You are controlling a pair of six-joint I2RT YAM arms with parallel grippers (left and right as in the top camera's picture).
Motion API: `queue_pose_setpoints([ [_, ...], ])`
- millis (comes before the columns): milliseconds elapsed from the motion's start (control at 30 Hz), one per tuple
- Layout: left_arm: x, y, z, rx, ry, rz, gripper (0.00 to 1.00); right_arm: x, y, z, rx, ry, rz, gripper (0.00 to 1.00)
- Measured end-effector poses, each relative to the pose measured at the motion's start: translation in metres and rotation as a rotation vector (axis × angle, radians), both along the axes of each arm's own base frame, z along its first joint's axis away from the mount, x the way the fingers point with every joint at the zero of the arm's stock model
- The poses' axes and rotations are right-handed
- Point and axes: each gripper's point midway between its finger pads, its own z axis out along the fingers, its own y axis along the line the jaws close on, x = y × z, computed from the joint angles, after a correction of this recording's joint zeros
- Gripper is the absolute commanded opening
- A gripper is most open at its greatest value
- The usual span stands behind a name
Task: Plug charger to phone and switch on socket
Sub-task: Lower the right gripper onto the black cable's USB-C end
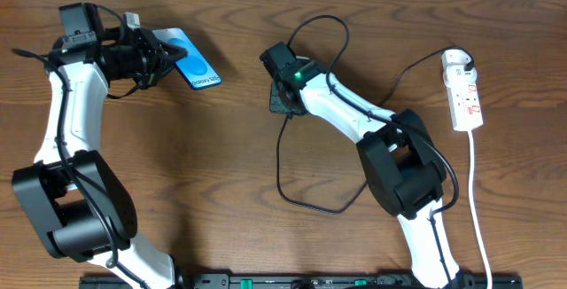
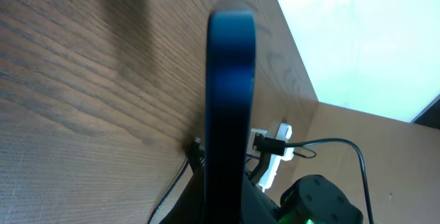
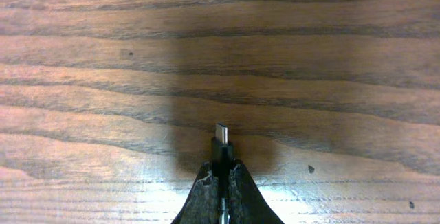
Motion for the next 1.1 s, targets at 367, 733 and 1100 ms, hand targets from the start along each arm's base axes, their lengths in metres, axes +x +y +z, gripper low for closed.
queue_pose_setpoints([
  [367, 0.0, 0.0, 0.0, 0.0, 0.0, 0.0, 0.08, -0.021, -0.023, 0.004, -0.05, 0.121, 0.291, 0.01],
  [733, 0.0, 0.0, 0.0, 0.0, 0.0, 0.0, 0.07, -0.029, -0.013, 0.013, 0.187, 0.18, 0.503, 0.01],
  [1100, -0.002, 0.0, -0.001, 0.005, 0.001, -0.009, 0.07, -0.02, -0.027, 0.03, 0.409, 0.198, 0.517, 0.01],
])
